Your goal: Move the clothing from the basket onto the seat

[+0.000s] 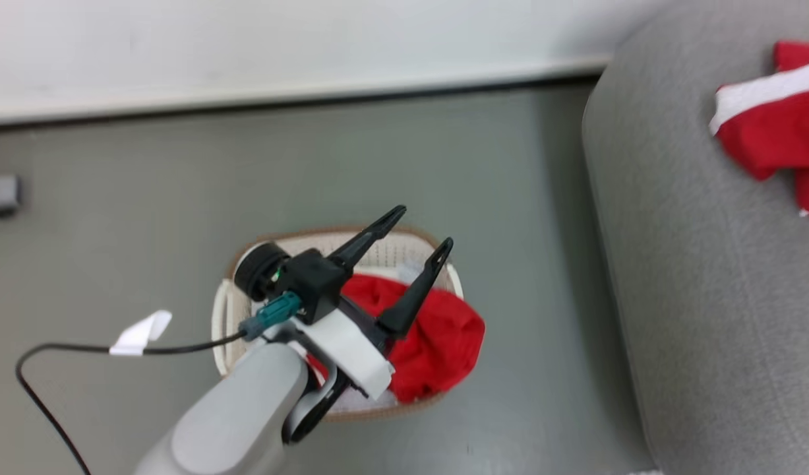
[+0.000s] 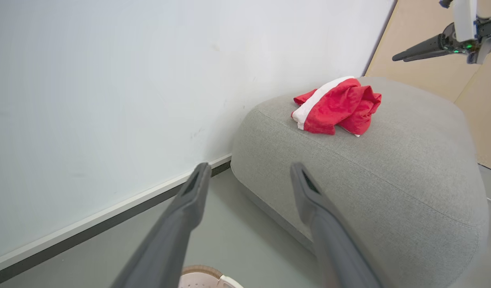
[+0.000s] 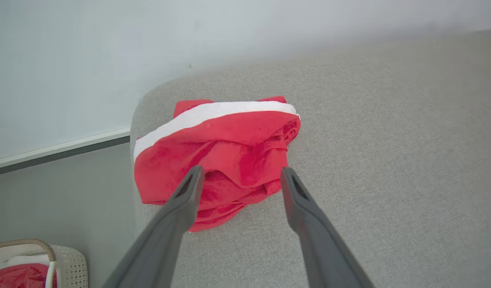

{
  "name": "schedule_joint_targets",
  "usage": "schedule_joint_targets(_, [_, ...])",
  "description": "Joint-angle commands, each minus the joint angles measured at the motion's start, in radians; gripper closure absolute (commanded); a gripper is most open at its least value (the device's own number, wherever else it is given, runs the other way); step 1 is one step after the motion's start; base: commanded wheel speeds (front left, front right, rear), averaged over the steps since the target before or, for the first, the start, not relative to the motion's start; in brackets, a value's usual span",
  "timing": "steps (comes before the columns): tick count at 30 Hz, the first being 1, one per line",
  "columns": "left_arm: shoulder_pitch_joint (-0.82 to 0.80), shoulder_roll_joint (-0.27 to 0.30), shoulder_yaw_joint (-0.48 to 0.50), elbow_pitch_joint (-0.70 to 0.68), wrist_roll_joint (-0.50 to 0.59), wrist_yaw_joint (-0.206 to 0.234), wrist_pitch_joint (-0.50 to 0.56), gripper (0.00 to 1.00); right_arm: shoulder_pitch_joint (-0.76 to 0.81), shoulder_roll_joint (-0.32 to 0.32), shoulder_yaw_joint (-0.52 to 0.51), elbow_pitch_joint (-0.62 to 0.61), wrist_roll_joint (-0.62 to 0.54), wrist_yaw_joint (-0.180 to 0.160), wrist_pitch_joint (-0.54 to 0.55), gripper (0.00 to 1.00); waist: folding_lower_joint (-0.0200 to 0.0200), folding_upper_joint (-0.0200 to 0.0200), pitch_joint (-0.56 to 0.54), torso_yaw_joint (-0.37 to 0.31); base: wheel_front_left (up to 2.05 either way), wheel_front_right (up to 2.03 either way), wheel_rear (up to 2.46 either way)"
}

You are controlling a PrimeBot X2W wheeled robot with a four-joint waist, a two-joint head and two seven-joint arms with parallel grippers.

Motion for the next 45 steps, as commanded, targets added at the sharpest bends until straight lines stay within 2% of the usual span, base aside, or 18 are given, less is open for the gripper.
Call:
schedule_joint_targets(1, [0.034, 0.003, 0.013, -0.007, -0.009, 0.006, -0.002, 0.00, 0.037, -0.013, 0.007, -0.022, 0.012, -0.002, 0.001, 0.00, 0.0002, 0.0000, -0.092, 0.015, 0.00, 0.00, 0.00])
schedule_joint_targets(11, [0.182, 0.008, 0.119, -0.035, -0.049, 0.030, -0.001, 0.00, 0.180, -0.023, 0.061, -0.240, 0.033, -0.002, -0.075, 0.00, 0.0002, 0.0000, -0.280, 0.057, 0.00, 0.00, 0.00])
schedule_joint_targets(16, [0.255, 0.014, 0.185, -0.037, -0.047, 0.058, -0.001, 0.00, 0.258, 0.001, 0.072, -0.343, 0.006, -0.002, -0.196, 0.00, 0.0002, 0.0000, -0.344, 0.080, 0.00, 0.00, 0.00])
schedule_joint_targets(19, [0.295, 0.012, 0.231, -0.046, -0.054, 0.067, -0.001, 0.00, 0.307, 0.029, 0.064, -0.400, -0.026, -0.002, -0.307, 0.00, 0.0002, 0.0000, -0.367, 0.091, 0.00, 0.00, 0.00])
schedule_joint_targets(26, [0.387, 0.027, 0.361, -0.076, -0.033, 0.086, -0.001, 0.00, 0.464, 0.146, 0.015, -0.484, -0.109, -0.002, -0.511, 0.00, 0.0002, 0.0000, -0.389, 0.113, 0.00, 0.00, 0.00])
schedule_joint_targets(30, [0.444, 0.043, 0.443, -0.090, -0.012, 0.097, -0.001, 0.00, 0.557, 0.231, -0.019, -0.516, -0.198, -0.002, -0.608, 0.00, 0.0002, 0.0000, -0.393, 0.118, 0.00, 0.00, 0.00])
schedule_joint_targets(34, [0.500, 0.033, 0.507, -0.099, 0.025, 0.106, -0.001, 0.00, 0.650, 0.303, -0.048, -0.526, -0.279, -0.002, -0.693, 0.00, 0.0002, 0.0000, -0.396, 0.127, 0.00, 0.00, 0.00])
schedule_joint_targets(39, [0.563, -0.007, 0.582, -0.107, 0.076, 0.108, -0.001, 0.00, 0.776, 0.392, -0.119, -0.522, -0.358, -0.002, -0.739, 0.00, 0.0002, 0.0000, -0.403, 0.144, 0.00, 0.00, 0.00])
schedule_joint_targets(45, [0.646, -0.062, 0.683, -0.135, 0.147, 0.096, -0.001, 0.00, 0.894, 0.487, -0.194, -0.588, -0.460, -0.002, -0.742, 0.00, 0.0002, 0.0000, -0.409, 0.143, 0.00, 0.00, 0.00])
